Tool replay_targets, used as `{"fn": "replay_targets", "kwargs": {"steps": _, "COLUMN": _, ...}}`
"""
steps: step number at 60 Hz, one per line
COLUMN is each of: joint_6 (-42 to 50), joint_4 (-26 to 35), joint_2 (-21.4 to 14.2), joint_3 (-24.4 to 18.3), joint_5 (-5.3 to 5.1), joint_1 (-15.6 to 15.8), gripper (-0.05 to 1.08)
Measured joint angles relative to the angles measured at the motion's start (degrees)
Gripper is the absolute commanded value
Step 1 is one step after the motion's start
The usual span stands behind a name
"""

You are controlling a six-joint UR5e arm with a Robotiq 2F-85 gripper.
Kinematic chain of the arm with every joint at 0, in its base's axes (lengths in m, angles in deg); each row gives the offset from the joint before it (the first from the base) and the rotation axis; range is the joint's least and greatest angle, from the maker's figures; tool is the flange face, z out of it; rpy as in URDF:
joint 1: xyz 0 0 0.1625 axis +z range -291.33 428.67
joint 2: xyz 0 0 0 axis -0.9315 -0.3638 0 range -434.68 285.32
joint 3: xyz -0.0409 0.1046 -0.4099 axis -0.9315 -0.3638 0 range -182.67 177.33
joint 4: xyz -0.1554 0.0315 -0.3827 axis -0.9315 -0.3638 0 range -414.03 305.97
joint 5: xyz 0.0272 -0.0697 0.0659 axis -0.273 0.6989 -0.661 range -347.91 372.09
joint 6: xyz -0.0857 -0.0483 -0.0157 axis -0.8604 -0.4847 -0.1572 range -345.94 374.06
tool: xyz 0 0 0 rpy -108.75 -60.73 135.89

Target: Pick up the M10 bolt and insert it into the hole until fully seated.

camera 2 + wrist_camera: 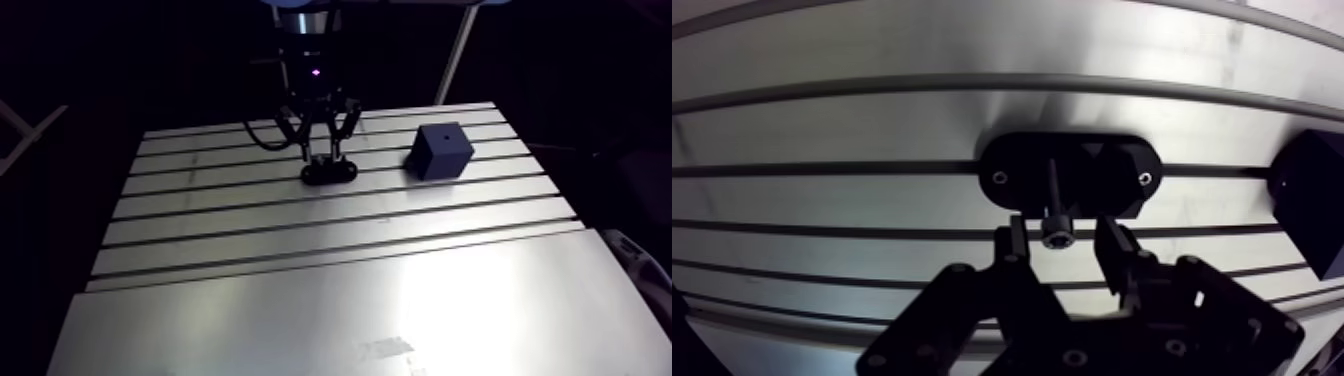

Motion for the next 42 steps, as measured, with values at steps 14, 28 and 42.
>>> {"fn": "replay_targets", "kwargs": {"steps": 14, "joint_6": 0.0, "joint_4": 0.0, "joint_2": 0.0, "joint_3": 0.01, "joint_5": -0.17, "joint_1": 0.05, "gripper": 0.56}}
{"fn": "replay_targets", "kwargs": {"steps": 28, "joint_6": 0.0, "joint_4": 0.0, "joint_2": 0.01, "joint_3": 0.02, "joint_5": -0.35, "joint_1": 0.08, "gripper": 0.59}}
{"fn": "replay_targets", "kwargs": {"steps": 42, "joint_6": 0.0, "joint_4": 0.0, "joint_2": 0.09, "joint_3": 0.03, "joint_5": -0.28, "joint_1": 0.08, "gripper": 0.6}}
